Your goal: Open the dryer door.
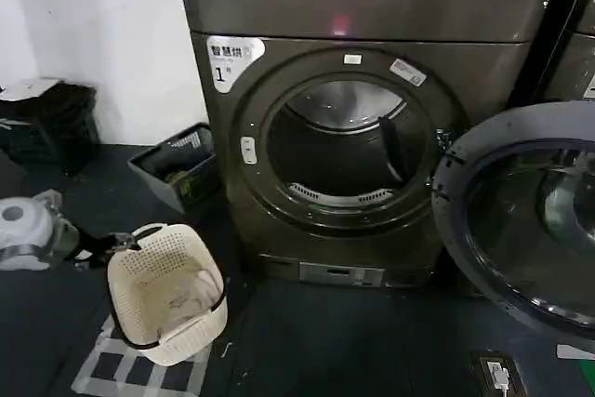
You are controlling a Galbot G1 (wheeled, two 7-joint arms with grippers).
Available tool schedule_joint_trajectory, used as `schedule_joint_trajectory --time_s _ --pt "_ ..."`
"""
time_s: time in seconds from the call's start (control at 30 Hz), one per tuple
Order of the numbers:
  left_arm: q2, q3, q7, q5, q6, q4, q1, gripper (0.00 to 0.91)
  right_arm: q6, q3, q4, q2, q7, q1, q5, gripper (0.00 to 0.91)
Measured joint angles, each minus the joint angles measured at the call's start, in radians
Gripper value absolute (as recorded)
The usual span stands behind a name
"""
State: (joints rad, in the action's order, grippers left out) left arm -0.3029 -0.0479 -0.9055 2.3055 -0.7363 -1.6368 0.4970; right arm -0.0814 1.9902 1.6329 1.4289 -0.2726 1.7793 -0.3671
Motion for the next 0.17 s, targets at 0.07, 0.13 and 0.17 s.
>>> schedule_joint_trajectory --time_s 0.07,0.13,0.17 --pt "0.000 0.000 0.000 0.001 0.000 0.002 0.000 0.907 0.000 0.000 -0.001 0.000 0.001 0.000 0.000 0.907" --pt "-0.001 0.000 0.000 0.000 0.000 0.004 0.000 0.907 0.000 0.000 -0.001 0.000 0.001 0.000 0.000 0.907" --pt "-0.001 0.001 0.001 0.000 0.000 0.006 0.000 0.907 -0.001 0.000 -0.001 0.000 0.001 0.000 0.000 0.907"
